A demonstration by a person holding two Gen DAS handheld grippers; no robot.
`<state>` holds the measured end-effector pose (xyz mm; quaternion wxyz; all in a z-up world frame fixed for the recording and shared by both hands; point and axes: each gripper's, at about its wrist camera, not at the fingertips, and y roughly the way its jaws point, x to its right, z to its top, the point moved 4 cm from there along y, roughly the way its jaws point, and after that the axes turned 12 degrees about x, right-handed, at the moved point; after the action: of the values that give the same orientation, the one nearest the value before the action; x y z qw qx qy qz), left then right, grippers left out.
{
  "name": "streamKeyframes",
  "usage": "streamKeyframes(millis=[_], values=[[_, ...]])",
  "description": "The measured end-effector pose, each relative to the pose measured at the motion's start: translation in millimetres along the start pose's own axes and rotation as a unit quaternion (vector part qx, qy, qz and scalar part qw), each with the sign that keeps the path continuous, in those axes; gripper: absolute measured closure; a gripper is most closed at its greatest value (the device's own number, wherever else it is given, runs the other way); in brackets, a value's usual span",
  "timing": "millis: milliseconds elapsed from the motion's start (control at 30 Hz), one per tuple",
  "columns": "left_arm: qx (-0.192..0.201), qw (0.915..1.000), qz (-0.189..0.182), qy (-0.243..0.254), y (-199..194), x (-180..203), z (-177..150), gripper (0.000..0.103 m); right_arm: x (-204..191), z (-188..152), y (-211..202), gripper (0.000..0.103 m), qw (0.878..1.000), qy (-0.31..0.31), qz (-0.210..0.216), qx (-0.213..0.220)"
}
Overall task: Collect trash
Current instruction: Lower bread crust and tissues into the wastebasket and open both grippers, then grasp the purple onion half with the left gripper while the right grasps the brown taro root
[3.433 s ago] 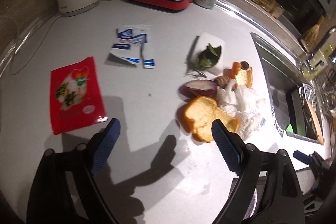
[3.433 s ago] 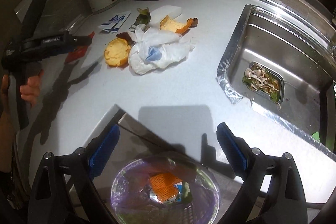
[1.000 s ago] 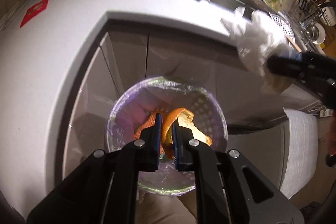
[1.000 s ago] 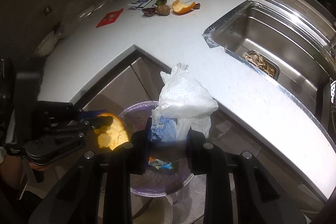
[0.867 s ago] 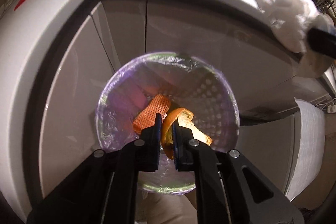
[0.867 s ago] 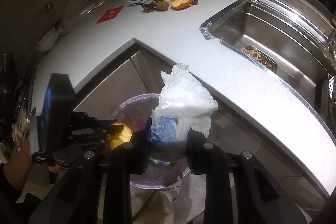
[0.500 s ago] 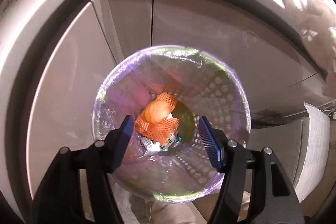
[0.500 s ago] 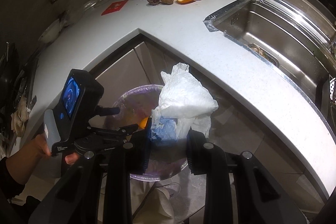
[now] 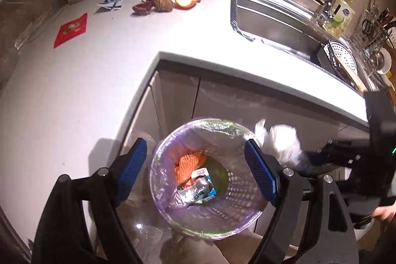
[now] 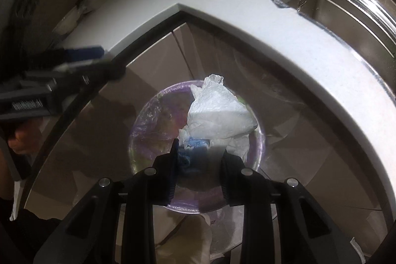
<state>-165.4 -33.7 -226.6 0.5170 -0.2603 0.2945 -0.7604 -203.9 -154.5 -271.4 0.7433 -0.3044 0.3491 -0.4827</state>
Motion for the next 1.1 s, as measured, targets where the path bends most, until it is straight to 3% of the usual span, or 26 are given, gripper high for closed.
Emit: streamKeyframes(millis=[200, 267, 333, 500, 900, 1000, 1100], values=[[0.017, 0.999, 0.036, -0.02, 3.8, -41.4, 46.8, 0.021, -10.5, -32.7, 62.3, 0.068, 0.998, 0.007, 0.001, -0.055], [0.02, 0.9987, 0.041, -0.023, 7.0, -56.8, 59.9, 0.021, -11.6, -40.9, 80.8, 0.037, 0.997, 0.01, -0.008, -0.08], [0.024, 0.9984, 0.046, -0.024, 12.6, -68.4, 74.5, 0.021, -11.6, -43.8, 92.4, 0.025, 0.995, 0.015, -0.017, -0.093], [0.033, 0.9983, 0.041, -0.025, 34.4, -89.7, 107.4, 0.021, -7.5, -25.3, 95.1, 0.02, 0.995, 0.032, -0.03, -0.093], [0.018, 0.9996, 0.002, -0.02, 132.4, -113.5, 165.4, 0.021, 12.8, 90.4, 26.0, 0.016, 0.993, 0.065, -0.085, 0.042], [0.014, 0.9997, -0.001, -0.018, 153.7, -113.4, 174.0, 0.022, 15.8, 106.6, 17.2, 0.015, 0.992, 0.069, -0.095, 0.056], [0.008, 0.9999, -0.002, -0.012, 172.3, -110.1, 177.9, 0.029, 20.2, 116.9, 17.2, 0.015, 0.991, 0.069, -0.094, 0.059]])
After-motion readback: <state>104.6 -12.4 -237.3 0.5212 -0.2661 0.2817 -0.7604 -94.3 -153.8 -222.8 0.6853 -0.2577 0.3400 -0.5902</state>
